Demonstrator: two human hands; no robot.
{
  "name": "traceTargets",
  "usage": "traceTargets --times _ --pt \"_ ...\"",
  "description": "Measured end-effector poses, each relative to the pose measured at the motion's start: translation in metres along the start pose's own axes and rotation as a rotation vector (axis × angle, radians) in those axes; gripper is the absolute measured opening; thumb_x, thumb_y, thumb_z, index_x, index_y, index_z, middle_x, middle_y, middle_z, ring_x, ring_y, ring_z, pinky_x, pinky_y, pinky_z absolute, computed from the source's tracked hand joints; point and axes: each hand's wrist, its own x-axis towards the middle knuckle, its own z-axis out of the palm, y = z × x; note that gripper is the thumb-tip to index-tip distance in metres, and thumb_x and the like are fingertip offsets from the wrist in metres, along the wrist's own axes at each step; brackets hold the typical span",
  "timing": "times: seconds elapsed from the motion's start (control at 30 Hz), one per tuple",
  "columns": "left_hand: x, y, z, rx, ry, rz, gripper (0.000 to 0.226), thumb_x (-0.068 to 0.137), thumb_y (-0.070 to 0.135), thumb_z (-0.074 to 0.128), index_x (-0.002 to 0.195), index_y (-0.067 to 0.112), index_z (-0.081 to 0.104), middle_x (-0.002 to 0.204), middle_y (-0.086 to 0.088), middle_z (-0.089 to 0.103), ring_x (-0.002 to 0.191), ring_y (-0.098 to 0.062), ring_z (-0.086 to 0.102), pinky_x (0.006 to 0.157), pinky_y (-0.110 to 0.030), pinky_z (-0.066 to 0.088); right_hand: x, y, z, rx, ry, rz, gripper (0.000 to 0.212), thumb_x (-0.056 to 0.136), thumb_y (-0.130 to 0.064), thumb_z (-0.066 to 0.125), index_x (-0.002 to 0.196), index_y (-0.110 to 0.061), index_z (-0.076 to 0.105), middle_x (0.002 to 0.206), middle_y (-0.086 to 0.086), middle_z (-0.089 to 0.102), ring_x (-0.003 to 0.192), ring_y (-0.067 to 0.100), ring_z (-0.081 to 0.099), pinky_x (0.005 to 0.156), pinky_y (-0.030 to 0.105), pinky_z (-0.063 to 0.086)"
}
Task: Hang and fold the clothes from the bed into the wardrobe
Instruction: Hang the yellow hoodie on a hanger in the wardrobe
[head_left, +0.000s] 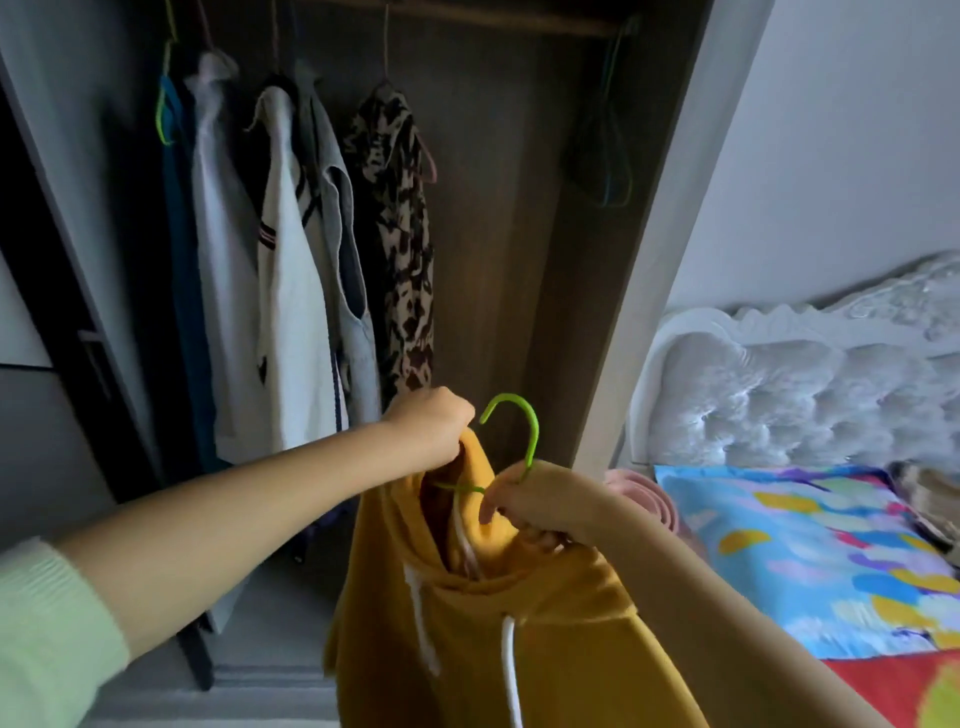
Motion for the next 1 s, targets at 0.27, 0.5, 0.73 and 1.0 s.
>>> traceTargets --times 0.27,0.5,0.73,1.0 --pt "-0.006 -0.025 0.011 0.088 0.007 -0.188 0.013 0.093 0.008 0.042 0.084 0.017 0.046 0.079 -0.001 0.048 0.071 -0.019 0.049 0.062 -0.031 0.037 -0.010 0.013 -0.025 -0.097 0.096 0.097 0.033 0.099 -0.030 0.039 0.067 -0.028 0.044 0.061 -0.006 0.044 0.049 0.007 0.039 0.046 0.018 0.036" --pt "0.004 -0.015 -0.005 -0.505 -0.099 -0.161 0.020 0.084 0.006 0.044 0.088 0.010 0.063 0.066 -0.003 0.053 0.054 -0.014 0.049 0.046 -0.023 0.035 0.000 0.004 -0.046 -0.025 0.082 0.072 0.022 0.098 -0.025 0.043 0.088 -0.017 0.060 0.054 -0.003 0.037 0.042 0.009 0.030 0.037 0.017 0.027" --pt "0.006 -0.034 -0.001 -0.730 -0.103 -0.180 0.028 0.090 0.010 0.041 0.102 0.015 0.067 0.072 -0.009 0.064 0.043 -0.013 0.055 0.040 -0.020 0.042 0.018 0.024 -0.036 0.119 0.007 0.238 0.012 0.091 -0.027 0.046 0.086 -0.018 0.052 0.050 -0.003 0.031 0.038 0.010 0.025 0.035 0.017 0.023" --pt "0.021 -0.061 -0.018 -0.985 0.061 0.124 0.051 0.094 0.034 0.054 0.142 0.028 0.037 0.120 0.005 0.057 0.113 -0.010 0.054 0.098 -0.033 0.045 -0.012 -0.005 -0.071 0.324 0.088 -0.096 0.019 0.098 -0.018 0.047 0.088 -0.011 0.062 0.049 -0.004 0.034 0.039 0.007 0.026 0.034 0.015 0.021"
